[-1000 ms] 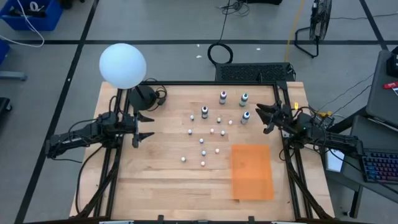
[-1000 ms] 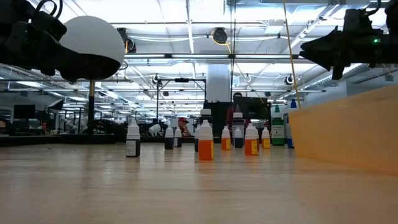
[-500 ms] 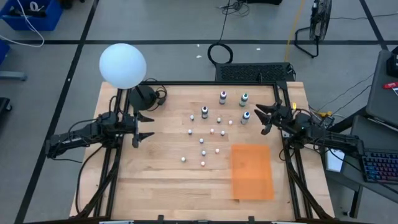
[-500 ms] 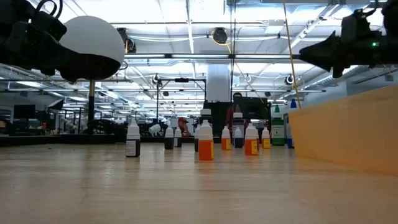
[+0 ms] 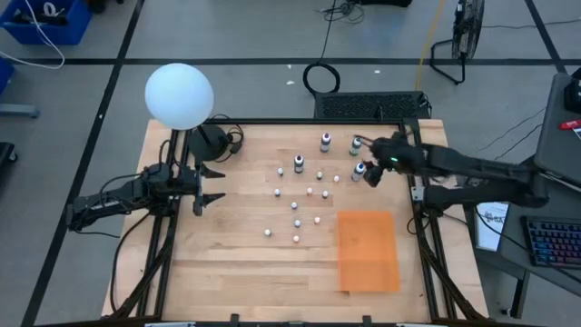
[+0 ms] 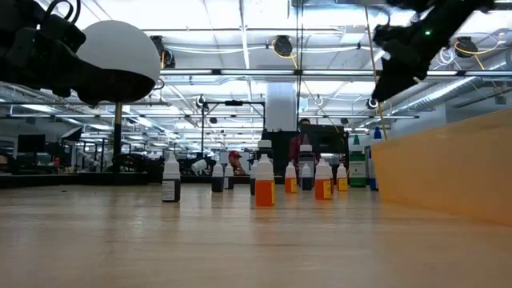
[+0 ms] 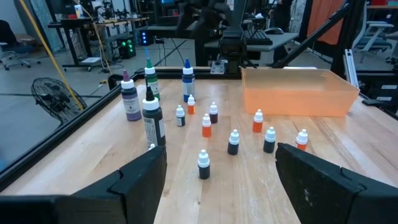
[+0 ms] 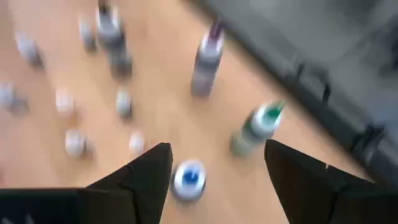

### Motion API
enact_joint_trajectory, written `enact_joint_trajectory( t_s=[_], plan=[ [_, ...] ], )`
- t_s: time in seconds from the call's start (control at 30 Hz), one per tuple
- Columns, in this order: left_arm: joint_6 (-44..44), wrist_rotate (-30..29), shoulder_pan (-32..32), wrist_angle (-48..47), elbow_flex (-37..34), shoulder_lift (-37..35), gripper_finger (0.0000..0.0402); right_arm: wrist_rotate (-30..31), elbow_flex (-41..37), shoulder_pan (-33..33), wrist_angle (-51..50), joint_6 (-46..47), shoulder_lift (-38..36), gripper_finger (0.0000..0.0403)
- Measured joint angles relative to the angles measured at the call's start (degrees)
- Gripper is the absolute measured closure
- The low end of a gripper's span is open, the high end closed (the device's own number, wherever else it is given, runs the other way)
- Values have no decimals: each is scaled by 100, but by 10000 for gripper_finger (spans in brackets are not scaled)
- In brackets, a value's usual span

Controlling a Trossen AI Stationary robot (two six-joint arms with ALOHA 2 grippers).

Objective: Pick & Place food coloring
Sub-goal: Put the big blue food coloring bottle into the orange bin

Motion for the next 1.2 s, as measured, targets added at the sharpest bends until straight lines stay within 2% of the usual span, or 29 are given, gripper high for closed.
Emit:
enact_joint_trajectory(
  t_s=[0.2,0.43,0.8,1.2],
  plan=[
    [0,2,0,0,0,0,103,-556,1030,-123,-892,76,1415,153],
    [1,2,0,0,2,0,103,-565,1190,-258,-1240,64,2122,150],
    [2,2,0,0,0,0,103,-570,650,-602,-721,-57,2581,149],
    [0,2,1,0,1,2,103,-566,522,-676,-538,-94,2530,149]
  ],
)
